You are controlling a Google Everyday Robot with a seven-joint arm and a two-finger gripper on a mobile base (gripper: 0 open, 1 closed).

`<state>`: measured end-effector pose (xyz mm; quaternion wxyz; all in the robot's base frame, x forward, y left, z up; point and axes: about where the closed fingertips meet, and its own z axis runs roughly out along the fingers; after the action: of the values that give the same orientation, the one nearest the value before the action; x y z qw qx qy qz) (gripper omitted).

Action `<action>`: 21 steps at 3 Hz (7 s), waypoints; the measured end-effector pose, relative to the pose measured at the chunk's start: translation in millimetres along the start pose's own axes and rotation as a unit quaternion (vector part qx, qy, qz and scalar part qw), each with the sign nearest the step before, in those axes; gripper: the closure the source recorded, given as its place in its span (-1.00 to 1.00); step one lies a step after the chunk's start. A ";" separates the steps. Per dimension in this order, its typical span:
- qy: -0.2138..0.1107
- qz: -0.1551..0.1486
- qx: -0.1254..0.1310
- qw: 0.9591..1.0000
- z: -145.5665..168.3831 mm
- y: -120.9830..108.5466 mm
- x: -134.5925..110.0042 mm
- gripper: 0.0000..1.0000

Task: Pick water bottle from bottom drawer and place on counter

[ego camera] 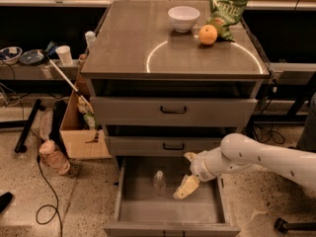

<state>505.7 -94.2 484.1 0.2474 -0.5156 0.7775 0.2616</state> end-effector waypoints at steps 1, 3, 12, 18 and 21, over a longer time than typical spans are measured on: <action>0.002 0.000 -0.004 1.000 18.8 -10.8 -1.3 -1.00; 0.005 0.006 -0.007 1.000 51.1 -24.2 5.1 -1.00; 0.002 0.004 0.066 0.998 158.5 -68.6 33.5 -1.00; 0.022 0.027 0.068 0.997 233.6 -94.8 60.2 -1.00; 0.031 0.034 0.060 0.997 248.8 -96.0 68.1 -0.70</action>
Offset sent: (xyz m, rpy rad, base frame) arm 0.0346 0.0232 -0.0439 -0.0029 0.0223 0.0045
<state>600.1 -7.1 240.6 0.2440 -0.4808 0.8164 0.2069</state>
